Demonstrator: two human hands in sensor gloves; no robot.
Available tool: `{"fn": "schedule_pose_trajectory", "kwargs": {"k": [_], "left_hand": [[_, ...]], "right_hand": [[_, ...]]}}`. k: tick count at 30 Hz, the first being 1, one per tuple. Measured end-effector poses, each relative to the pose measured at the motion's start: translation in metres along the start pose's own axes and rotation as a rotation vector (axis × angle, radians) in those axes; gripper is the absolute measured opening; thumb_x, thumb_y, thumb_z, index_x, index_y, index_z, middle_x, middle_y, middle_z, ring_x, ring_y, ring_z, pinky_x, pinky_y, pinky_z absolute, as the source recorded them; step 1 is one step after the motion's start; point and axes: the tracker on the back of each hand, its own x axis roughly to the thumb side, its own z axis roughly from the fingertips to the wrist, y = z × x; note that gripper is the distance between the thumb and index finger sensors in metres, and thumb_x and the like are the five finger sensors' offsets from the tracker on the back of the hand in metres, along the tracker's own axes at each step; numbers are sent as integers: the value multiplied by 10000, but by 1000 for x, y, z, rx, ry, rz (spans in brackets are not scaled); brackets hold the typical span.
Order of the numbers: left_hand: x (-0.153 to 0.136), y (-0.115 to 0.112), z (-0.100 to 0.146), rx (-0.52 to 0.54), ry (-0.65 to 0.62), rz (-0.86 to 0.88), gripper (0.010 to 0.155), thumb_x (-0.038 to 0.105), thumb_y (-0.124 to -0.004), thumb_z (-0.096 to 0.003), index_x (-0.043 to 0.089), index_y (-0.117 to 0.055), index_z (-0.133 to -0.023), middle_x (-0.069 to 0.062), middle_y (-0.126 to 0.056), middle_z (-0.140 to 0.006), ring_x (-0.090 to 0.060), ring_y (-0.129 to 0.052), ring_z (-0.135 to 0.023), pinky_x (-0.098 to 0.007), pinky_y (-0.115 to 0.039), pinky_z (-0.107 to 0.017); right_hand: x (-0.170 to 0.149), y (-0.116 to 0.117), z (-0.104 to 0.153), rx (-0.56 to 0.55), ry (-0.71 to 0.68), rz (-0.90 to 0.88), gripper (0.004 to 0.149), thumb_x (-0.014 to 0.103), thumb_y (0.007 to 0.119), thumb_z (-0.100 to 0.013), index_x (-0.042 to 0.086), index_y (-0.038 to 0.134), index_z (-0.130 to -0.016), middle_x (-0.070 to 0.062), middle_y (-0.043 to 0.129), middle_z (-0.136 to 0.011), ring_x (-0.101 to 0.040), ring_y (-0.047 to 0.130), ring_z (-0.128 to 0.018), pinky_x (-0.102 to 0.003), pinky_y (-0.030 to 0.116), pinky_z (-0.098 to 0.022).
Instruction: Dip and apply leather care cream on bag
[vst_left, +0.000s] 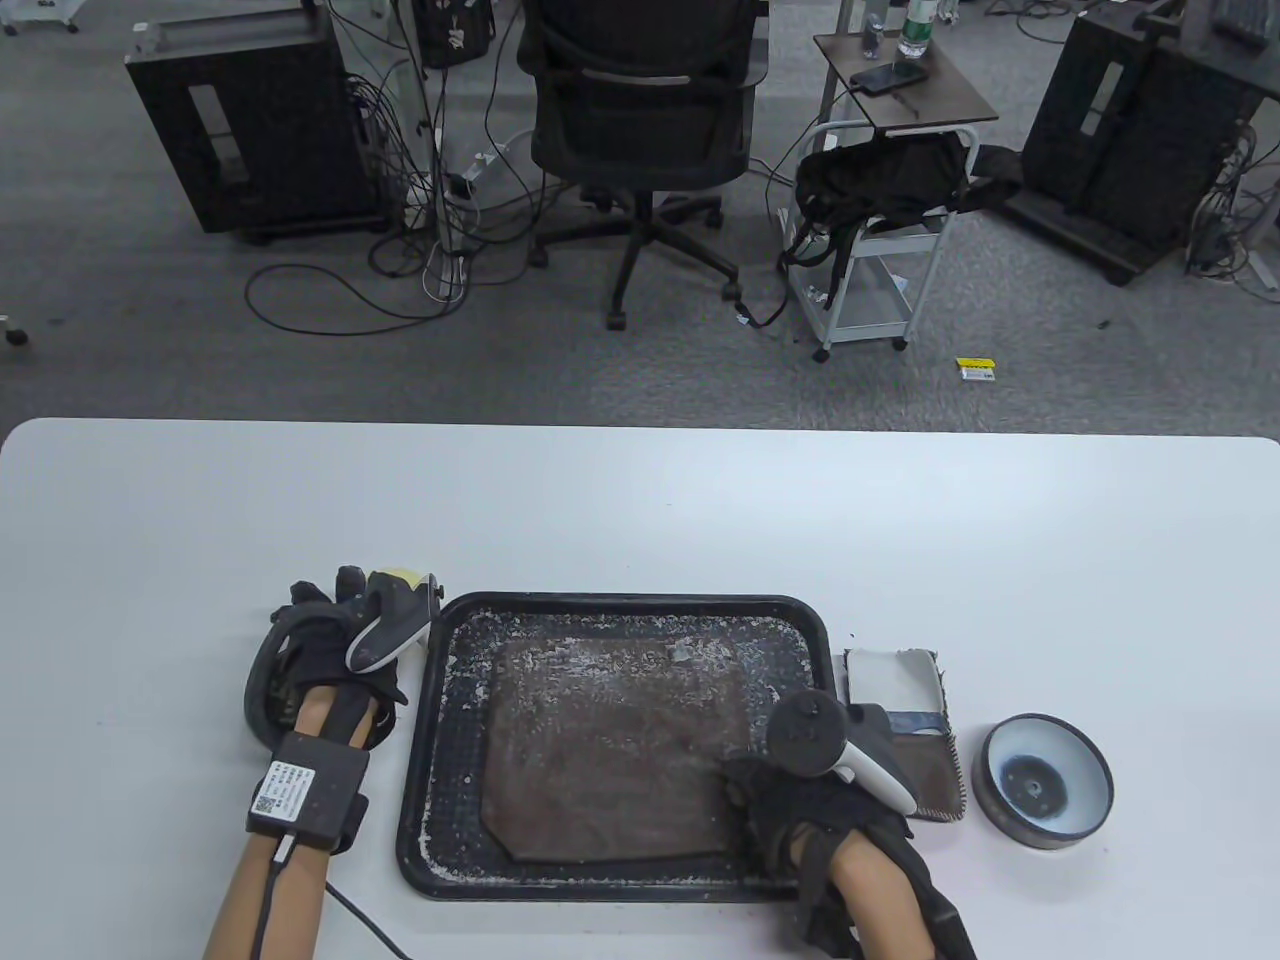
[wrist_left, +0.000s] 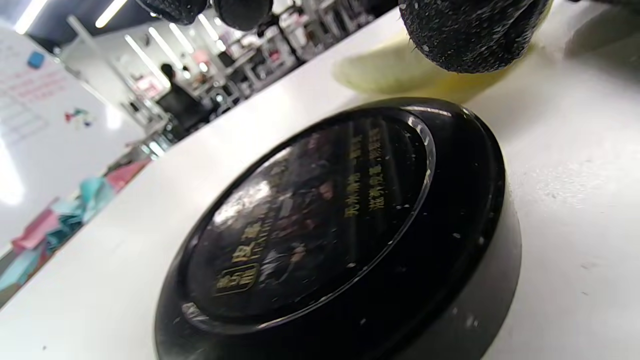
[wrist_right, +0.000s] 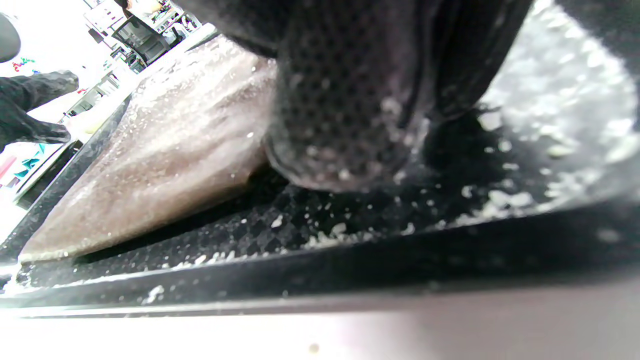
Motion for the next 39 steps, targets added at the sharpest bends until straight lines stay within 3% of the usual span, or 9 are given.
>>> {"fn": "schedule_pose_trajectory", "kwargs": {"k": [7, 12, 15, 20, 25, 28, 31, 35, 39], "left_hand": [[-22, 4, 60, 265, -56, 153, 835, 541, -739, -384, 412, -218, -1023, 94, -269, -1147, -299, -389, -1114, -521, -514, -797], [-28, -4, 115, 448, -162, 375, 830, 551, -730, -388, 405, -226, -1031, 86, -283, -1152, -282, -393, -1116, -522, -522, -796], [-32, -15, 131, 650, -303, 604, 748, 517, -747, -392, 390, -385, -1034, 70, -472, -1133, -255, -566, -1076, -530, -593, -758], [-41, -20, 138, 631, -338, 704, 731, 520, -729, -406, 384, -385, -1035, 64, -467, -1129, -245, -553, -1074, -527, -591, -755], [-39, -25, 137, 588, -372, 695, 726, 517, -729, -408, 382, -391, -1035, 60, -466, -1130, -246, -546, -1075, -534, -582, -755], [-38, -25, 137, 585, -368, 683, 723, 516, -729, -407, 384, -397, -1035, 62, -471, -1130, -246, -546, -1076, -535, -577, -759], [-37, -26, 137, 579, -372, 688, 717, 515, -729, -408, 381, -409, -1034, 59, -482, -1127, -248, -556, -1072, -536, -579, -757], [-38, -29, 134, 559, -367, 685, 718, 515, -729, -407, 382, -407, -1034, 62, -482, -1127, -246, -555, -1073, -539, -573, -759], [-41, -30, 132, 552, -363, 708, 717, 515, -729, -408, 381, -407, -1034, 62, -480, -1128, -246, -553, -1073, -542, -569, -760]], "right_hand": [[3, 0, 3, -32, -44, 40, 614, 161, 709, -418, 133, 550, -1011, -99, 781, -891, -143, 1047, -269, -466, 826, -481], [2, -10, 13, -152, -119, -41, 586, 238, 715, -439, 76, 611, -992, -195, 868, -820, -158, 1052, -237, -476, 836, -460], [5, -25, 27, -369, -269, -102, 542, 279, 722, -449, 64, 731, -947, -214, 969, -711, -181, 1054, -216, -495, 841, -448], [-12, -55, 62, -748, -294, -141, 527, 333, 731, -458, 81, 798, -916, -192, 991, -689, -259, 1071, -371, -534, 806, -496], [-63, -81, 99, -1042, -29, -93, 575, 372, 739, -470, 110, 719, -982, -171, 868, -880, -332, 968, -668, -632, 642, -630], [-99, -86, 118, -1199, 152, -57, 605, 388, 752, -468, 126, 675, -1008, -167, 785, -950, -346, 899, -764, -630, 633, -638], [-129, -86, 126, -1246, 296, -61, 633, 404, 754, -465, 122, 639, -1020, -175, 680, -1003, -367, 813, -836, -623, 623, -642], [-163, -80, 129, -1271, 522, -126, 697, 396, 767, -455, 53, 566, -1027, -209, 407, -1067, -465, 518, -945, -649, 501, -668], [-183, -72, 132, -1217, 756, -165, 767, 407, 764, -454, -11, 484, -1033, -227, 259, -1069, -508, 348, -961, -676, 395, -672]]}}
